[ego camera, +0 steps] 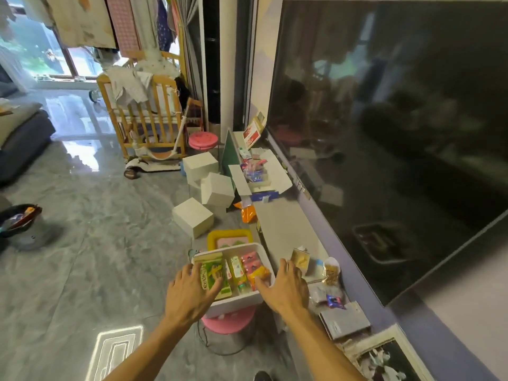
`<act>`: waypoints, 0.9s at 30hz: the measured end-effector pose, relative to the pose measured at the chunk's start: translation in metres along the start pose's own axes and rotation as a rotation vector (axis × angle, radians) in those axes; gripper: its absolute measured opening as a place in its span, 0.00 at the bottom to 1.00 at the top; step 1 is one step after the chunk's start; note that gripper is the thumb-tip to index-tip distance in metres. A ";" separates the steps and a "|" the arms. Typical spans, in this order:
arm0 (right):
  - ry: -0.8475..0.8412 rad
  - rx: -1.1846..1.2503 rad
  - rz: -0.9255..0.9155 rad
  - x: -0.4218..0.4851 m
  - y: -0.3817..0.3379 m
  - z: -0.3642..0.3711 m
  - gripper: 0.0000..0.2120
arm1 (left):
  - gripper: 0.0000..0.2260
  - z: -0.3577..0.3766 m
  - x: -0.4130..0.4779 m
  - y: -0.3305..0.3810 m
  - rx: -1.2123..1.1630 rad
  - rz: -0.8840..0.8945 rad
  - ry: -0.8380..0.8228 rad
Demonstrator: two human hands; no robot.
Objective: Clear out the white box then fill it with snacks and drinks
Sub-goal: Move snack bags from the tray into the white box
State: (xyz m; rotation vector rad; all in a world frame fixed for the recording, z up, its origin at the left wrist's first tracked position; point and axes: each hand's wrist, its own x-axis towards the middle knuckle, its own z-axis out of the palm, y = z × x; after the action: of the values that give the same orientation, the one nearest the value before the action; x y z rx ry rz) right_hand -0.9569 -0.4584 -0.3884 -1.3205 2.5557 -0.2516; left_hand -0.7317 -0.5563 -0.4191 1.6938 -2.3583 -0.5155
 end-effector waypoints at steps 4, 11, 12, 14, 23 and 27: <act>-0.075 -0.015 -0.026 0.092 0.012 0.046 0.47 | 0.41 0.043 0.067 0.005 -0.006 -0.083 -0.083; -0.276 -0.069 -0.070 0.211 0.024 0.137 0.46 | 0.41 0.120 0.157 -0.006 0.058 -0.205 -0.125; -0.305 -0.053 -0.073 0.223 0.026 0.151 0.46 | 0.43 0.133 0.167 -0.011 0.061 -0.229 -0.134; -0.355 -0.026 -0.079 0.246 0.028 0.179 0.47 | 0.46 0.161 0.186 -0.026 0.074 -0.283 -0.174; -0.439 -0.111 -0.141 0.295 0.055 0.311 0.52 | 0.45 0.307 0.233 -0.111 0.020 -0.479 -0.341; -0.442 -0.233 -0.182 0.296 0.071 0.344 0.45 | 0.42 0.340 0.243 -0.119 -0.050 -0.539 -0.272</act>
State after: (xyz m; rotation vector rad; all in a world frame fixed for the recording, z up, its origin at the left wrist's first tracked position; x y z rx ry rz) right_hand -1.0731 -0.6723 -0.7774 -1.4949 2.1423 0.2868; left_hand -0.8265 -0.7633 -0.7891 2.3679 -1.9969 -0.9322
